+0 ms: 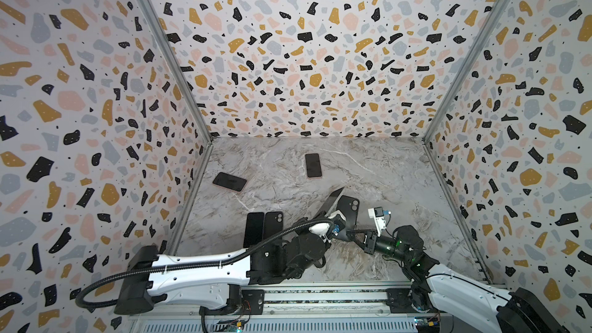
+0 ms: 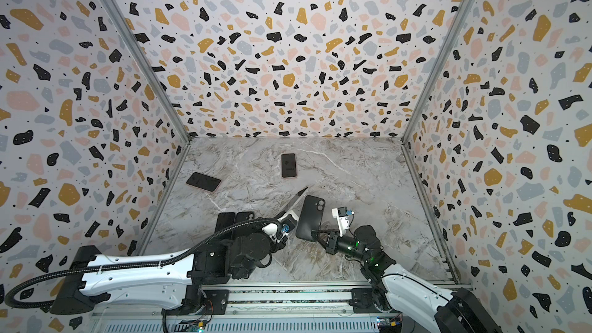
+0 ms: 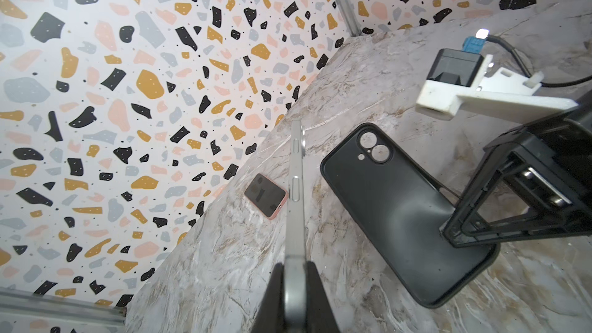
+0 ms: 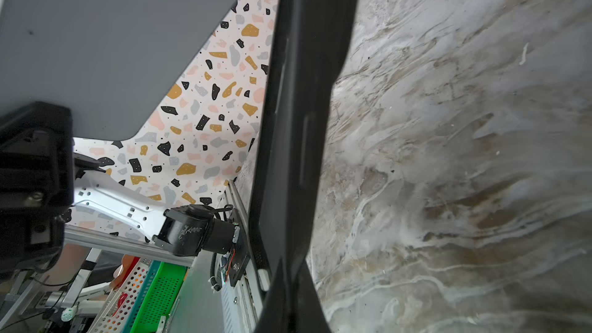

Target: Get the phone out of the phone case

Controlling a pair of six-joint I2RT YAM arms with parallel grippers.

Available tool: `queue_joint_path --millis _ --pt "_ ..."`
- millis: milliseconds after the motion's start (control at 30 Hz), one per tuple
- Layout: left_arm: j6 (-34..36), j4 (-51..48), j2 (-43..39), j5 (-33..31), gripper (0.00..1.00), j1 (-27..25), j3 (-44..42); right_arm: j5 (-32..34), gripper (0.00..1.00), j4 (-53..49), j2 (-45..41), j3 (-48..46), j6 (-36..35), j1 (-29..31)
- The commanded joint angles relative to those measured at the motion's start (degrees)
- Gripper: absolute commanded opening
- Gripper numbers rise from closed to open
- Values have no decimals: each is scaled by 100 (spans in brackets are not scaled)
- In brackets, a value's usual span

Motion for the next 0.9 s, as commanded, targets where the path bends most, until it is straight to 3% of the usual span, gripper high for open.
queue_joint_path --millis 0,167,367,867 --pt "-374 -57 -174 -622 0 -28 -116 -100 0 157 58 43 26 -80" --pt "-1057 -716 142 -1215 0 -30 -146 -224 0 16 162 145 15 -95" --pt "-1707 -1414 854 -1450 0 -15 -168 -465 0 -211 652 443 -55 -78" --pt "-1515 -1500 2456 -979 0 164 -325 -777 0 228 2323 1115 -88 201"
